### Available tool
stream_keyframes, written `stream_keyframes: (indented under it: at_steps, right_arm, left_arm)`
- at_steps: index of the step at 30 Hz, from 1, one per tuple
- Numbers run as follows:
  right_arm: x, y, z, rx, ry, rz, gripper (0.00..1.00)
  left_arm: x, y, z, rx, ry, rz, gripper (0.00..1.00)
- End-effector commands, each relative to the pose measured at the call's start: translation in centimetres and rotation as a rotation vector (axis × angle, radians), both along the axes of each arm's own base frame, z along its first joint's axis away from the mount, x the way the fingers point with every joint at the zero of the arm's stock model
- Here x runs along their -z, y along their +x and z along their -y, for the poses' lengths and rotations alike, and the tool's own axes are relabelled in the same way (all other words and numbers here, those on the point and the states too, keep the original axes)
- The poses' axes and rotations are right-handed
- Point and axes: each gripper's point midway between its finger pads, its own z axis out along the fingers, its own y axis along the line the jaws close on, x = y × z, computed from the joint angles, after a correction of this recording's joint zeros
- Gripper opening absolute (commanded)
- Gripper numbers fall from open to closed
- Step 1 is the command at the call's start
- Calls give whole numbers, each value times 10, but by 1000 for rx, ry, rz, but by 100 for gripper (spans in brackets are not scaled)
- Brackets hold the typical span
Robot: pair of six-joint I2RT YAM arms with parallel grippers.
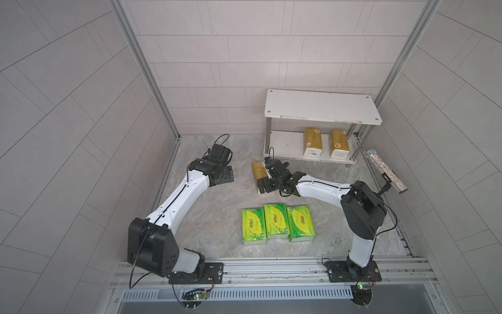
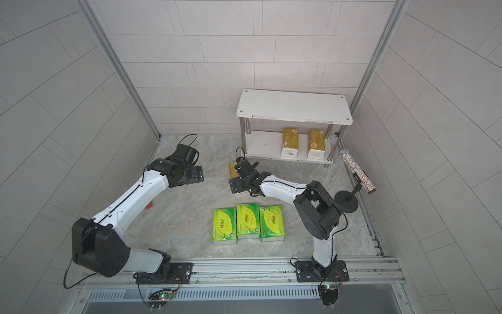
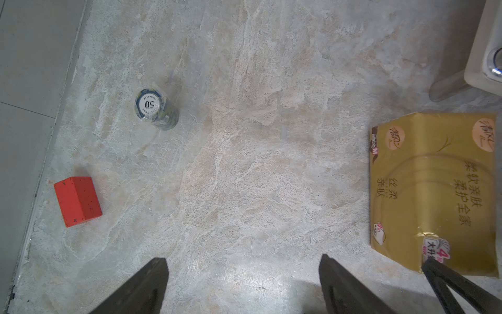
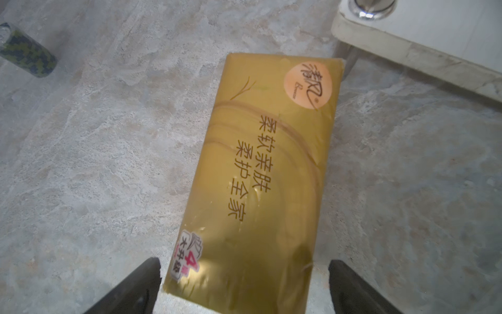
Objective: Place the tissue boxes on the shelf by color
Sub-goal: Pick up the box of tissues from the center of the board.
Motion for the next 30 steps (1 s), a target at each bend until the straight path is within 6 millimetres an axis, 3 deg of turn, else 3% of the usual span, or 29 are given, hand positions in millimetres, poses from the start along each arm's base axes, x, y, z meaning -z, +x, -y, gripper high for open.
stream_keyframes:
  at_steps: [1, 13, 25, 30]
  right_arm:
    - [8, 5, -3, 41, 21, 17, 100]
    - [43, 15, -5, 61, 26, 81, 100]
    - [54, 24, -7, 45, -1, 131, 99]
    - [47, 23, -7, 35, 5, 129, 90]
  left_arm:
    - [1, -7, -7, -2, 18, -17, 95]
    - [0, -8, -10, -3, 21, -18, 96]
    - [-2, -11, -16, -5, 41, -19, 96]
    - [-4, -12, -19, -12, 41, -16, 95]
